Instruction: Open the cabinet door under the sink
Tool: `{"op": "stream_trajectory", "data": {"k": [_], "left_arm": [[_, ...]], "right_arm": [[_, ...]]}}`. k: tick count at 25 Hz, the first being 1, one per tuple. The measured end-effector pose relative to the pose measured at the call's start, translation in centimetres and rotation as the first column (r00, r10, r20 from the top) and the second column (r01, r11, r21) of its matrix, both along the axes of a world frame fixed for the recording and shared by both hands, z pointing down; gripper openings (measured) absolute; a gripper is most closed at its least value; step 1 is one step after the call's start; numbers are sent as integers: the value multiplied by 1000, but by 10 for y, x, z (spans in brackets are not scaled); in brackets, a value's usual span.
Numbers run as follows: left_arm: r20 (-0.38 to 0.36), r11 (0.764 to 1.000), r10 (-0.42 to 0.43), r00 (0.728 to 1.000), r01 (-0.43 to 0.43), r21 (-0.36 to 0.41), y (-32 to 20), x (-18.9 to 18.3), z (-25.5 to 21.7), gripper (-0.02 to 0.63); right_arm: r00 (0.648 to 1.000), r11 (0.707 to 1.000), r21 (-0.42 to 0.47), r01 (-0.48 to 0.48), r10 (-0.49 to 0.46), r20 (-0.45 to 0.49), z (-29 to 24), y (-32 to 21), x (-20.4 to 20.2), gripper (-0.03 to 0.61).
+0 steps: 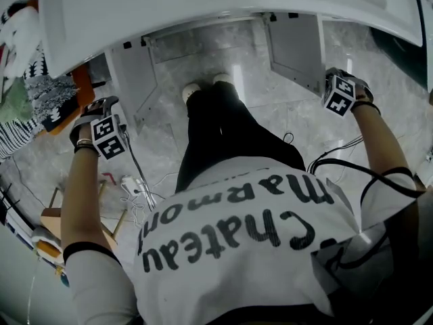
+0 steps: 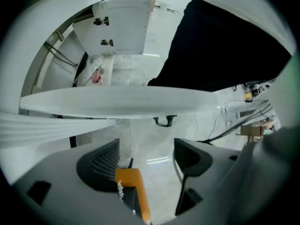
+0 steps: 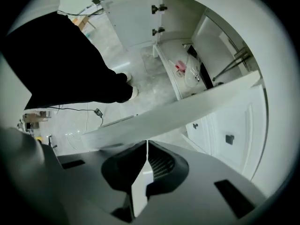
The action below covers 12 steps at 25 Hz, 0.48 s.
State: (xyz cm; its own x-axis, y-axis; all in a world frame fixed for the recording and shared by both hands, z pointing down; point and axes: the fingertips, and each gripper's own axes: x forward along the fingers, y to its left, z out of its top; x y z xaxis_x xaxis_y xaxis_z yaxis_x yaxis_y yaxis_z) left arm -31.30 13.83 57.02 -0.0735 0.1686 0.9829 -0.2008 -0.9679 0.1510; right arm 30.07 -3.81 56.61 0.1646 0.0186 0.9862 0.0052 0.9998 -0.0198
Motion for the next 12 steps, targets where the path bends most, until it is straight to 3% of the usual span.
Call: {"op": "stream_trajectory", "data": {"k": [2, 4, 7, 10, 12], "left_arm": [[-13, 994, -98, 995, 99, 40, -8, -2, -9, 334], [-56, 966, -241, 969, 245, 85, -18, -1, -22, 281], [-92, 912, -393, 915, 401, 89, -18, 1, -35, 236], [-105, 893, -430, 897, 439, 101, -11, 2, -42, 197], [-118, 864, -478, 870, 490, 116, -11, 0, -47, 120]], "right_arm": [[995, 994, 31, -100, 101, -23, -8, -4, 1, 18], [970, 966, 91, -241, 242, 9, -21, -14, -2, 17], [891, 875, 170, -454, 445, 91, -40, -27, -4, 15], [806, 782, 199, -591, 575, 139, -54, -26, -2, 15], [767, 738, 212, -641, 619, 167, -62, -23, -2, 15]]}}
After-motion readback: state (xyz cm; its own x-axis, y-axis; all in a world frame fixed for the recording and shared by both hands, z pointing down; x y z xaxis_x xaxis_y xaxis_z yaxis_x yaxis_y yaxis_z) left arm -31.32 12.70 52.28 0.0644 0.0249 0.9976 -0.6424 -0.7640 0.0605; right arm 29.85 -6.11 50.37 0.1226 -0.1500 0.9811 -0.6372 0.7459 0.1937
